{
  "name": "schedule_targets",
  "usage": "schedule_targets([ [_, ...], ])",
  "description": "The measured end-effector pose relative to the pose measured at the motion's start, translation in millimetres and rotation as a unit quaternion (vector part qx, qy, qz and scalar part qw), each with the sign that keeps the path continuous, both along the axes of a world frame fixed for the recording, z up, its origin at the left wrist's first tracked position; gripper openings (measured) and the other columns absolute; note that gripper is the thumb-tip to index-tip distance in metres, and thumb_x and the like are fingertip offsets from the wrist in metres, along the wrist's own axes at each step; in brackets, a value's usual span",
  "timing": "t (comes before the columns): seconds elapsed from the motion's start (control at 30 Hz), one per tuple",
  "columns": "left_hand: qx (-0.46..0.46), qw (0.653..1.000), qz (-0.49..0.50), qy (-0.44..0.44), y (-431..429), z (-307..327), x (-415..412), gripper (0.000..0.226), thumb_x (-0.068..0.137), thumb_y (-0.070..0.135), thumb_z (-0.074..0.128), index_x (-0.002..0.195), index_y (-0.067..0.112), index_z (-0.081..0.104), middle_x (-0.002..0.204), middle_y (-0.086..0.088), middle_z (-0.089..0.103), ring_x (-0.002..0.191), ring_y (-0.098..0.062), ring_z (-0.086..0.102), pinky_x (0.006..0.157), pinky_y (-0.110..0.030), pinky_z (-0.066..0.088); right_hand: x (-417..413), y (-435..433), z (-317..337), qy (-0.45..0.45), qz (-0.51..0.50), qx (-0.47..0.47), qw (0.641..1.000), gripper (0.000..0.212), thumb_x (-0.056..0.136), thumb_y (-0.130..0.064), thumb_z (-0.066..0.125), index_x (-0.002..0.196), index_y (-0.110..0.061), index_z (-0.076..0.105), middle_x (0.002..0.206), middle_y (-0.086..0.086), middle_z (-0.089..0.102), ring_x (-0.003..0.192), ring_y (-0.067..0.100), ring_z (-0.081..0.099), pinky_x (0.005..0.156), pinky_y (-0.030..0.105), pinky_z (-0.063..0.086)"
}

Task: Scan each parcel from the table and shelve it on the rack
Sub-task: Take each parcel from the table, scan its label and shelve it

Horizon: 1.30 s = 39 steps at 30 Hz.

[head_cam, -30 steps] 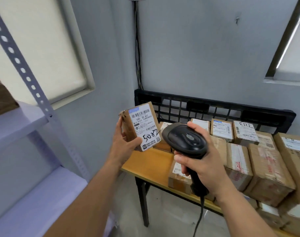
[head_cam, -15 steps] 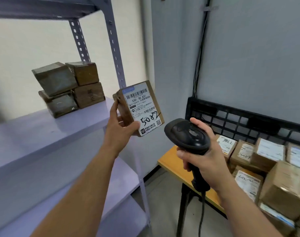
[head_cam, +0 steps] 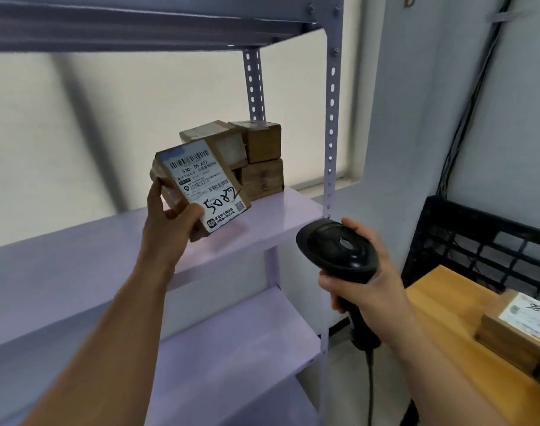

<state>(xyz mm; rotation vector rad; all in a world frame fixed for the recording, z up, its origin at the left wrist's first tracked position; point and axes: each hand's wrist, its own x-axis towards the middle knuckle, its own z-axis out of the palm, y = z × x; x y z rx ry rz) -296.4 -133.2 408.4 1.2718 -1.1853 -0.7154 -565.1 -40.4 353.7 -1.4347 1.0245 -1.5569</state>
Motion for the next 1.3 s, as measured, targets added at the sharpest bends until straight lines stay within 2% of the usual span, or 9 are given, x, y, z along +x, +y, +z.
schedule_targets([
  [0.1, 0.034, 0.999, 0.027, -0.003, -10.5, -3.0, 27.2, 0.071, 0.069, 0.037, 0.061, 0.136, 0.043, 0.039, 0.111, 0.004, 0.068, 0.097, -0.024, 0.068, 0.086, -0.051, 0.056, 16.0, -14.4, -0.8, 0.004, 0.009, 0.003, 1.000, 0.083, 0.073, 0.013, 0.076, 0.117, -0.053, 0.056, 0.120, 0.011, 0.058, 0.054, 0.025, 0.061, 0.050, 0.032, 0.052],
  [0.2, 0.068, 0.997, 0.038, -0.004, -22.4, -7.8, 46.8, 0.057, 0.081, 0.034, 0.058, 0.135, 0.039, 0.040, 0.116, -0.004, 0.067, 0.091, -0.024, 0.067, 0.085, -0.051, 0.057, 29.0, -26.2, -2.8, 0.005, 0.017, 0.010, 1.000, 0.082, 0.073, 0.012, 0.076, 0.116, -0.054, 0.055, 0.119, 0.006, 0.058, 0.053, 0.027, 0.060, 0.051, 0.034, 0.053],
  [0.27, 0.081, 0.995, 0.044, -0.031, -30.2, -9.8, 55.2, 0.054, 0.089, 0.033, 0.052, 0.140, 0.043, 0.035, 0.124, 0.002, 0.061, 0.101, -0.026, 0.060, 0.093, -0.052, 0.051, 36.4, -32.4, -3.8, 0.005, 0.024, 0.014, 1.000, 0.082, 0.073, 0.012, 0.076, 0.115, -0.056, 0.055, 0.118, 0.004, 0.058, 0.054, 0.026, 0.061, 0.052, 0.035, 0.054],
  [0.37, 0.067, 0.994, 0.051, -0.073, -39.2, -9.6, 63.0, 0.057, 0.099, 0.031, 0.045, 0.150, 0.043, 0.023, 0.128, 0.007, 0.048, 0.110, -0.021, 0.048, 0.101, -0.039, 0.042, 45.8, -40.7, -4.2, 0.003, 0.028, 0.016, 0.999, 0.082, 0.074, 0.011, 0.076, 0.112, -0.058, 0.056, 0.116, -0.002, 0.058, 0.054, 0.026, 0.061, 0.054, 0.036, 0.054],
  [0.43, 0.056, 0.990, 0.062, -0.112, -42.8, -9.2, 65.7, 0.052, 0.101, 0.037, 0.043, 0.150, 0.038, 0.027, 0.130, 0.004, 0.048, 0.117, -0.021, 0.049, 0.101, -0.035, 0.038, 51.1, -45.8, -4.0, 0.005, 0.030, 0.013, 0.999, 0.082, 0.074, 0.011, 0.076, 0.111, -0.059, 0.056, 0.116, -0.002, 0.059, 0.055, 0.025, 0.061, 0.054, 0.035, 0.054],
  [0.57, 0.078, 0.978, 0.026, -0.191, -51.7, -10.2, 70.3, 0.064, 0.088, 0.056, 0.060, 0.144, 0.030, 0.042, 0.134, 0.000, 0.050, 0.113, -0.017, 0.049, 0.094, -0.031, 0.038, 60.3, -56.0, -3.9, -0.003, 0.032, 0.007, 0.999, 0.082, 0.073, 0.012, 0.076, 0.111, -0.059, 0.057, 0.119, 0.001, 0.059, 0.054, 0.024, 0.061, 0.053, 0.033, 0.053],
  [0.67, 0.086, 0.969, 0.033, -0.228, -61.4, -8.8, 75.4, 0.078, 0.079, 0.037, 0.077, 0.146, 0.026, 0.038, 0.141, -0.004, 0.048, 0.113, -0.019, 0.049, 0.096, -0.032, 0.039, 65.0, -62.6, -5.6, -0.001, 0.033, 0.006, 0.999, 0.081, 0.073, 0.011, 0.076, 0.116, -0.055, 0.056, 0.121, 0.002, 0.058, 0.054, 0.023, 0.061, 0.053, 0.033, 0.053],
  [0.8, 0.089, 0.963, 0.064, -0.245, -78.7, -7.8, 85.6, 0.068, 0.086, 0.021, 0.070, 0.145, 0.025, 0.038, 0.143, -0.010, 0.048, 0.125, -0.031, 0.048, 0.102, -0.039, 0.040, 71.2, -70.7, -8.3, 0.002, 0.029, 0.009, 1.000, 0.082, 0.074, 0.011, 0.076, 0.116, -0.057, 0.055, 0.121, 0.002, 0.059, 0.054, 0.023, 0.061, 0.054, 0.032, 0.054],
  [1.3, 0.087, 0.964, 0.027, -0.251, -115.1, -4.9, 88.5, 0.070, 0.087, 0.020, 0.069, 0.148, 0.023, 0.034, 0.146, -0.010, 0.045, 0.128, -0.033, 0.045, 0.106, -0.043, 0.040, 71.6, -75.0, -13.5, 0.008, 0.012, 0.014, 1.000, 0.081, 0.074, 0.010, 0.076, 0.117, -0.056, 0.055, 0.117, -0.001, 0.061, 0.055, 0.026, 0.061, 0.054, 0.033, 0.053],
])
